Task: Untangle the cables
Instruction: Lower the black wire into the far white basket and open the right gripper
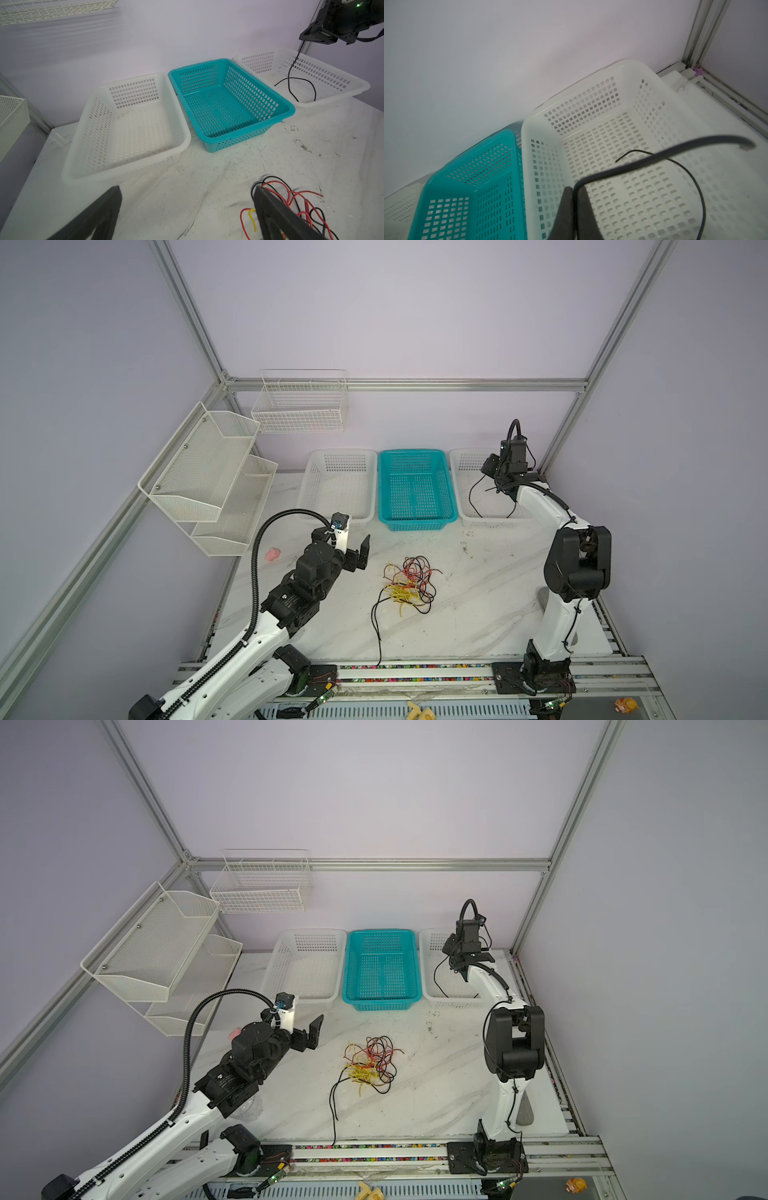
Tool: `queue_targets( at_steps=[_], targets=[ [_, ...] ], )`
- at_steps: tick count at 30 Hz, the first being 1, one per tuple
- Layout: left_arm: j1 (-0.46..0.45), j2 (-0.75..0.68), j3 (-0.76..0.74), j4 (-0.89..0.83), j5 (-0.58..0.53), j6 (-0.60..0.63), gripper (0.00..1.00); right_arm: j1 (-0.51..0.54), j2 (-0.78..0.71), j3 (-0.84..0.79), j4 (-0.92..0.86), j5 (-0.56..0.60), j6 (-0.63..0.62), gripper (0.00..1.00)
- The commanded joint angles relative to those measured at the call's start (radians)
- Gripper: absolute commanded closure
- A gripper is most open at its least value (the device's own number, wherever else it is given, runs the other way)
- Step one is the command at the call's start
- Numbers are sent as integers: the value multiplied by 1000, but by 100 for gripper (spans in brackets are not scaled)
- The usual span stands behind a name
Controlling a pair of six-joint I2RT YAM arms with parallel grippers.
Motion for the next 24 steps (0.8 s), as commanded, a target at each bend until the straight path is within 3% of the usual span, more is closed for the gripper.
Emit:
queue_targets(
  at_steps=[1,12,19,24],
  targets=[
    [-4,0,-21,26,13,-5,0,0,23,-17,29,-31,75,100],
    [-5,16,-9,10,18,-22,0,-19,62,-97,22,-96,168,100],
    [-6,18,-6,2,19,-27,0,-32,42,-128,30,-144,209,90],
    [-6,17,-1,-6,10,-25,0,-32,13,-134,32,-183,220,75]
  ],
)
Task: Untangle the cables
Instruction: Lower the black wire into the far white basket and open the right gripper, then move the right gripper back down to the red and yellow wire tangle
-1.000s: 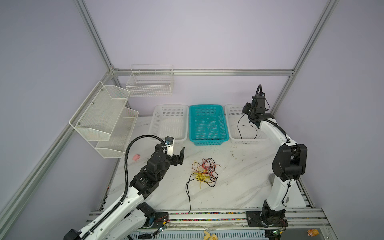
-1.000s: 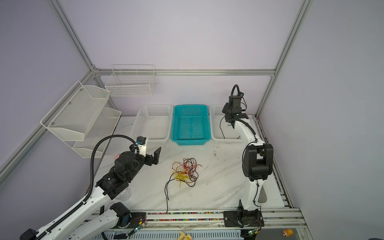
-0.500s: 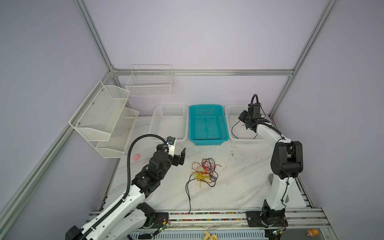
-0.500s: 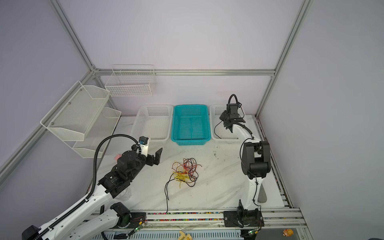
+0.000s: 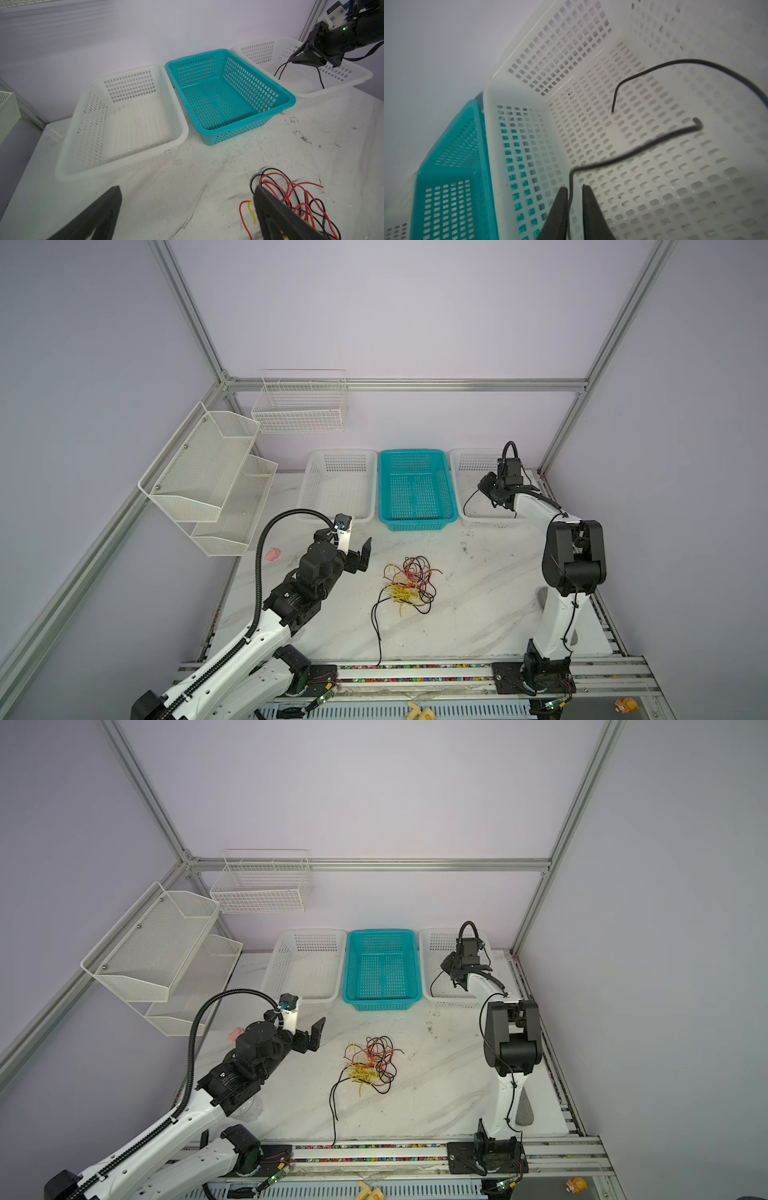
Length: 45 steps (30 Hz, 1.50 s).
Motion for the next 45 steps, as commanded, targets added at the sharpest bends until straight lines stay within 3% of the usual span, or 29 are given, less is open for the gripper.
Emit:
queue_targets(
  at_steps=[1,9,16,22,28,32,39,45],
  targets=[
    [-5,-2,-2,17,-3,-16,0,-3,-47,-7,14,-30,29,71],
    [-5,5,1,12,-2,-16,0,-3,-145,-44,20,-26,39,55],
    [-5,18,34,-39,27,-21,0,87,-364,-236,133,-119,-3,45],
    [-8,44,116,-154,98,-113,0,276,-540,-410,128,-119,-103,45],
    [-11,59,172,-279,222,-275,0,472,-626,-582,131,-232,-191,45],
    [-11,19,161,-335,226,-250,0,608,-668,-704,172,-247,-186,46],
    [-11,-3,96,-366,200,-242,0,710,-679,-840,273,-200,-138,47],
    [-11,35,95,-364,217,-247,0,755,-591,-856,345,-203,-137,53]
  ],
)
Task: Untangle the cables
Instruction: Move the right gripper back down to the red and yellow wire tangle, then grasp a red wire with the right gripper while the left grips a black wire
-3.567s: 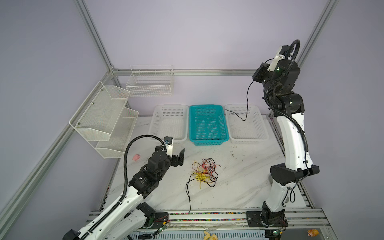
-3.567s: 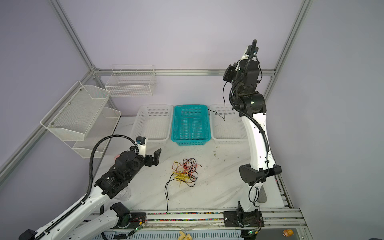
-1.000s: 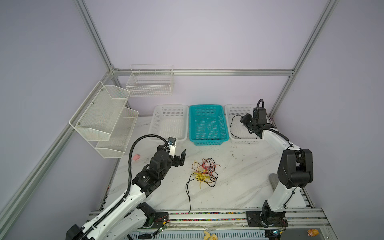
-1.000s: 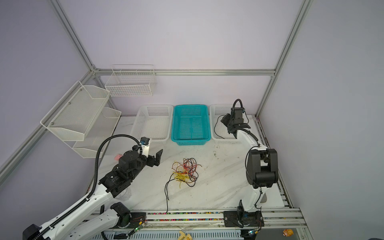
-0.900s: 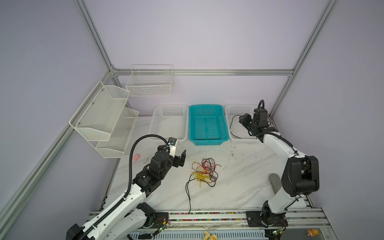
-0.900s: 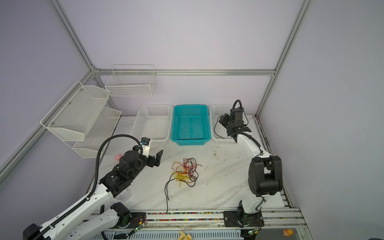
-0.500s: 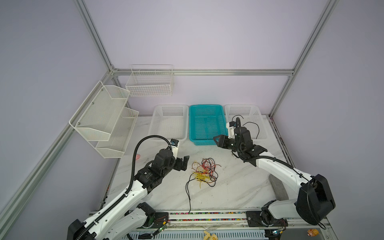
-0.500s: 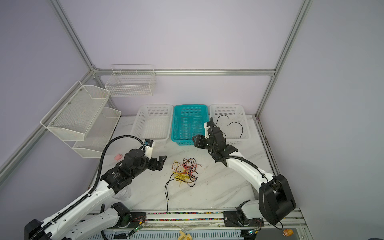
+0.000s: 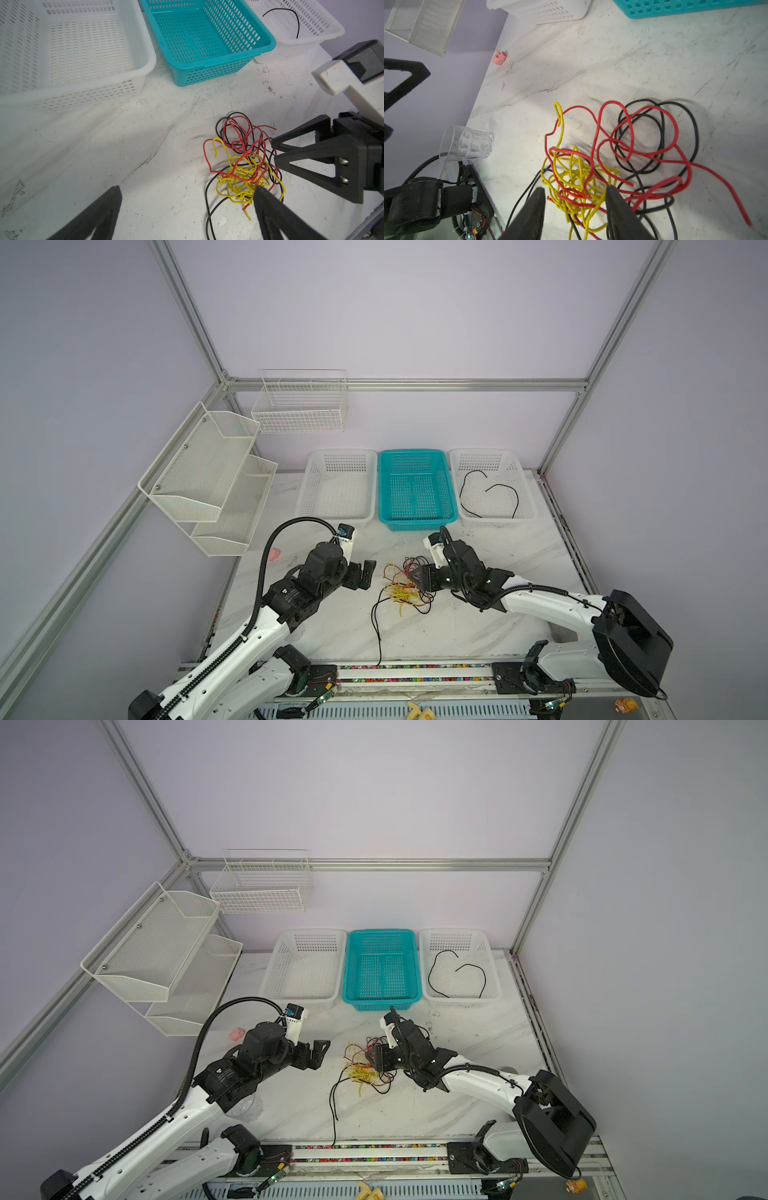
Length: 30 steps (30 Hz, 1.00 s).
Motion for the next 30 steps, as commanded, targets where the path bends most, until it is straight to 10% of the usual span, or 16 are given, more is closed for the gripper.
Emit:
queue_targets(
  at_steps=[1,12,30],
  targets=[
    [-4,16,21,-2,25,-13,0,27,50,0,89,24,6,54],
    [-7,78,32,-15,128,-205,0,61,33,20,77,96,-15,100],
    [-93,192,-107,271,313,-450,6,104,-215,109,-18,218,-117,100]
  ],
)
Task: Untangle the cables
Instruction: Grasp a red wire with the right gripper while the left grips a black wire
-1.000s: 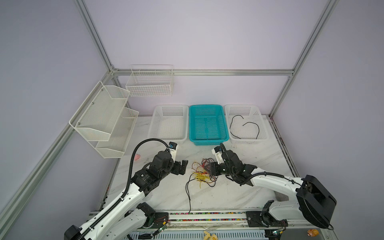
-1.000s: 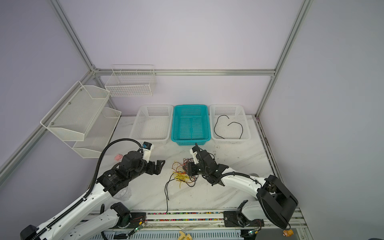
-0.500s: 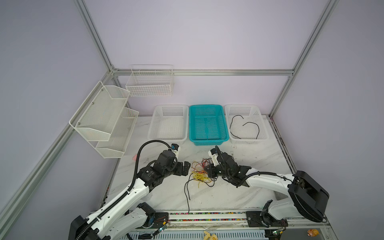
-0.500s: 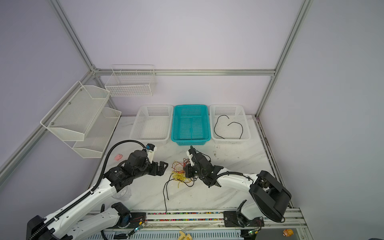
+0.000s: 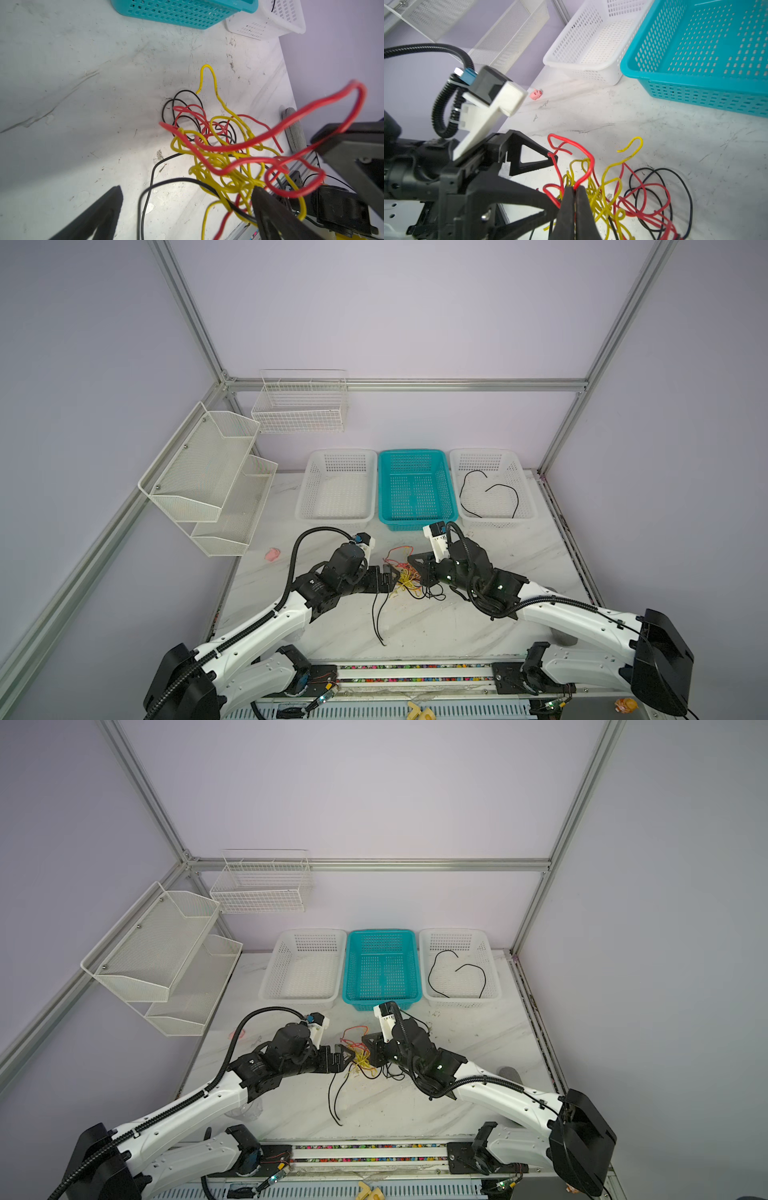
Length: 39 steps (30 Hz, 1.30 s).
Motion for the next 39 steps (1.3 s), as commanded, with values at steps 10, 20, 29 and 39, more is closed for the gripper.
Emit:
queue_targets(
  at_steps=[10,20,29,39],
  targets=[
    [-19,33,-102,246,126,-78,41,10,-135,5,58,63,-23,100],
    [-21,98,-127,315,151,-85,75,13,-229,-11,77,51,-2,100],
    [-21,134,-162,331,123,-44,100,13,-301,-12,-5,156,29,100],
    [23,71,-199,219,32,8,100,12,-376,-18,-213,444,161,100]
  ],
)
